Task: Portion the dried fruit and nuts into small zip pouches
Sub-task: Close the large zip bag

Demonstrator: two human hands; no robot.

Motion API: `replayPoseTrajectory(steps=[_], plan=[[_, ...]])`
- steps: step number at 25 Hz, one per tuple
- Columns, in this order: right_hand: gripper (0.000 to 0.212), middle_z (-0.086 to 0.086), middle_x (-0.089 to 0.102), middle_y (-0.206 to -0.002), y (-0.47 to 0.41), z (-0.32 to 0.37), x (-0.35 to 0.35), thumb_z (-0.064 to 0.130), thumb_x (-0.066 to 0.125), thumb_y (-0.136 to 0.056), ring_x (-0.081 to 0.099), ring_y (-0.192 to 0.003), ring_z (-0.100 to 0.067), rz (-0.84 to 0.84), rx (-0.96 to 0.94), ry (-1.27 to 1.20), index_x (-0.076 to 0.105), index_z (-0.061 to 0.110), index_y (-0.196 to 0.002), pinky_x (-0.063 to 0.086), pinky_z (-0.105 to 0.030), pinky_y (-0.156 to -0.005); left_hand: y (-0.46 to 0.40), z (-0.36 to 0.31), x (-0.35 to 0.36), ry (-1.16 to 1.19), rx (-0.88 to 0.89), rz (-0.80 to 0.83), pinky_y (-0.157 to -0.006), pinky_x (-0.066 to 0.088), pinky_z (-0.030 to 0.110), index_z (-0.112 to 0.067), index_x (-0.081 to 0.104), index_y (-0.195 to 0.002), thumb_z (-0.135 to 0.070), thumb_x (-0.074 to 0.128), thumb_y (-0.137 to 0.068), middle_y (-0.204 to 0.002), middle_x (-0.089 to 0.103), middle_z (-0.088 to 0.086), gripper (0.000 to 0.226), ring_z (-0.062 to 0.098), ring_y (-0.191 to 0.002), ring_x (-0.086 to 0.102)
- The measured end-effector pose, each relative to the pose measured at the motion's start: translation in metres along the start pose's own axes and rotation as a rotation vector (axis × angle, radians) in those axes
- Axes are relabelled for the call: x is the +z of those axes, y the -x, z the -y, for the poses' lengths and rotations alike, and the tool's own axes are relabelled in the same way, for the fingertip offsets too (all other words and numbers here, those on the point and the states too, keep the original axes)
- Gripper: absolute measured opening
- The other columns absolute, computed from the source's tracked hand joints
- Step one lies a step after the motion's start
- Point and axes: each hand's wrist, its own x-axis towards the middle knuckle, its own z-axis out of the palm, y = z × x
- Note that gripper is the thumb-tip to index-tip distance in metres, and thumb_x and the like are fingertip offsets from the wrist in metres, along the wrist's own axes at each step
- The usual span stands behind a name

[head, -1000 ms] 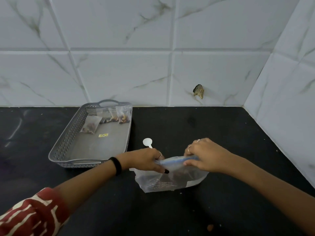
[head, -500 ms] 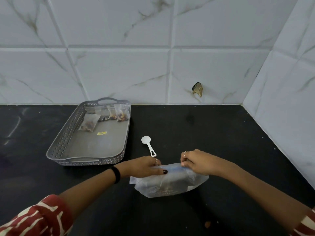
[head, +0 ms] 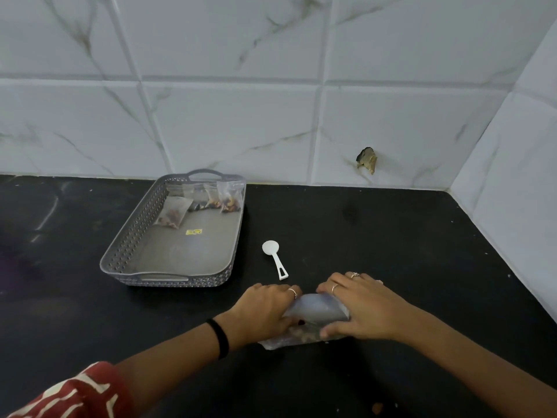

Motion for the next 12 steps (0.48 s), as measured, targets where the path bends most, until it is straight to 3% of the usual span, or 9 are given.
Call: replayPoseTrajectory(steps=[3,5,7,9,12], plan=[[0.054,0.007,0.050,-0.129,-0.005,0.002,0.000,0.052,0.051,-0.088,0.048,-0.118,-0.014,-0.031,-0.042,0.119,0.038,0.029,-0.136,0.039,-0.032,-0.098,-0.006,0.010,-0.010,0.376,-0.065,0.128,-0.074,0.047,0.028,-0.017,0.058,-0.104,-0.032,0.056,-0.091,-0.098,0.065,0.003,0.020,0.019,-0.088,0.063],[0.039,0.004,0.061,-0.118,-0.014,0.002,-0.011,0.043,0.052,-0.091,0.057,-0.111,-0.017,-0.036,-0.017,0.038,0.047,0.030,-0.128,0.045,-0.033,-0.088,-0.009,0.019,-0.023,0.544,-0.077,0.226,-0.065,0.043,0.021,-0.018,0.061,-0.087,-0.026,0.059,-0.091,-0.080,0.060,-0.003,0.009,0.008,-0.071,0.057],[0.029,0.003,0.067,-0.109,-0.025,0.003,-0.027,0.037,0.053,-0.092,0.061,-0.104,-0.017,-0.021,0.011,-0.037,0.055,0.033,-0.120,0.046,-0.033,-0.081,-0.008,0.026,-0.041,0.640,-0.095,0.265,-0.067,0.045,0.024,-0.027,0.057,-0.079,-0.027,0.060,-0.091,-0.076,0.059,-0.007,0.013,0.006,-0.070,0.056],[0.020,0.005,0.068,-0.104,-0.038,0.004,-0.044,0.033,0.056,-0.090,0.062,-0.098,-0.015,-0.011,0.028,-0.128,0.063,0.033,-0.110,0.048,-0.034,-0.081,-0.003,0.033,-0.058,0.582,-0.111,0.255,-0.074,0.049,0.027,-0.027,0.059,-0.092,-0.038,0.065,-0.088,-0.088,0.063,-0.005,0.013,0.010,-0.081,0.060],[0.007,0.006,0.069,-0.096,-0.061,0.008,-0.068,0.030,0.060,-0.087,0.063,-0.090,-0.014,-0.021,0.017,-0.247,0.066,0.030,-0.090,0.052,-0.041,-0.081,0.013,0.048,-0.083,0.306,-0.131,0.261,-0.085,0.052,0.031,-0.027,0.048,-0.126,-0.052,0.074,-0.074,-0.109,0.062,-0.004,0.063,0.014,-0.097,0.061]])
